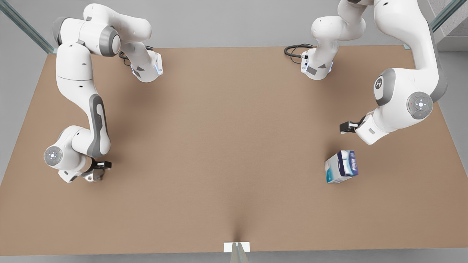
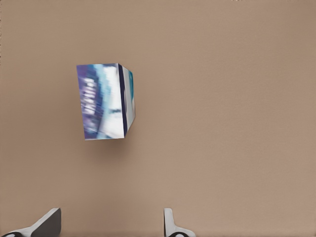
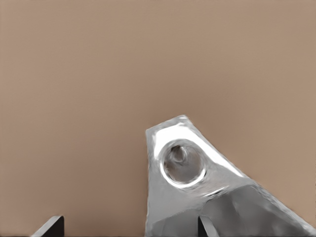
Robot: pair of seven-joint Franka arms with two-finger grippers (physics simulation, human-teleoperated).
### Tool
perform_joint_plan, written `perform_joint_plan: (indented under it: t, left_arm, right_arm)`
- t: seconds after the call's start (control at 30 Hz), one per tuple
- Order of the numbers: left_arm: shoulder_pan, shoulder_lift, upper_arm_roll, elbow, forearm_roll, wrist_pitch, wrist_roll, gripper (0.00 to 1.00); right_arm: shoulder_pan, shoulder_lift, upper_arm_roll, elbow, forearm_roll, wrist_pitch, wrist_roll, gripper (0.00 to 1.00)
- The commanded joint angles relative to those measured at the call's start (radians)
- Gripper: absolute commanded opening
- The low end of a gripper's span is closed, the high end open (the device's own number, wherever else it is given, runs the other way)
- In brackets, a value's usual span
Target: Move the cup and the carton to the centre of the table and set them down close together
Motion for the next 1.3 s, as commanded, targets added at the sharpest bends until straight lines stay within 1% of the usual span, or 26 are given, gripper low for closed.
perform_joint_plan:
  t: [0.0, 0.03, 0.07, 0.1, 0.13, 0.17, 0.2, 0.73, 0.9, 0.97, 1.1, 1.13, 1.17, 1.27]
  left_arm:
    - [0.000, 0.001, 0.000, 0.000, 0.000, 0.000, 0.001, 1.00]
    - [0.000, 0.001, 0.000, 0.000, 0.000, 0.000, 0.001, 1.00]
    - [0.000, 0.001, 0.000, 0.000, 0.000, 0.000, 0.001, 1.00]
    - [0.000, 0.001, 0.000, 0.000, 0.000, 0.000, -0.001, 1.00]
    - [0.000, 0.001, 0.000, 0.000, 0.000, 0.000, 0.001, 1.00]
    - [0.000, 0.003, 0.000, 0.000, 0.000, 0.000, 0.001, 1.00]
    - [0.000, 0.005, 0.000, 0.000, 0.000, 0.000, 0.001, 1.00]
    - [0.000, 0.006, 0.000, 0.002, 0.000, -0.002, -0.007, 1.00]
    - [0.000, 0.006, 0.000, 0.002, 0.000, 0.000, -0.007, 1.00]
    - [0.000, 0.005, 0.000, 0.003, 0.002, 0.002, -0.005, 1.00]
    - [0.000, 0.003, 0.002, 0.006, 0.005, 0.006, -0.005, 1.00]
    - [-0.001, 0.001, 0.009, 0.006, 0.005, 0.006, -0.005, 1.00]
    - [0.000, 0.001, 0.011, 0.006, 0.005, 0.006, -0.005, 1.00]
    - [0.000, 0.001, 0.017, 0.006, 0.005, 0.015, -0.005, 1.00]
  right_arm:
    - [0.000, 0.003, 0.000, 0.002, 0.000, -0.002, 0.000, 0.83]
    - [0.000, 0.003, -0.002, 0.002, -0.002, -0.005, -0.002, 0.73]
    - [0.000, 0.003, -0.002, 0.005, -0.002, -0.025, -0.006, 0.60]
    - [0.002, 0.002, -0.002, 0.006, -0.002, -0.028, -0.018, 0.43]
    - [0.000, 0.002, -0.002, 0.006, -0.002, -0.031, -0.018, 0.28]
    - [0.002, -0.001, -0.002, 0.006, -0.002, -0.038, -0.018, 0.26]
    - [0.002, -0.001, -0.002, 0.006, 0.000, -0.045, -0.017, 0.21]
    - [0.003, -0.017, -0.003, 0.025, 0.003, -0.084, -0.015, 0.21]
    - [0.048, -0.058, 0.000, 0.019, -0.005, -0.096, 0.008, 0.21]
    - [0.077, -0.061, 0.007, 0.028, -0.006, -0.111, 0.066, 0.21]
    - [0.120, -0.054, 0.012, 0.103, -0.008, -0.200, 0.175, 0.21]
    - [0.121, -0.044, 0.020, 0.147, -0.008, -0.248, 0.206, 0.21]
    - [0.135, -0.035, 0.021, 0.160, -0.008, -0.248, 0.239, 0.21]
    - [0.158, -0.017, 0.066, 0.218, -0.008, -0.285, 0.348, 0.21]
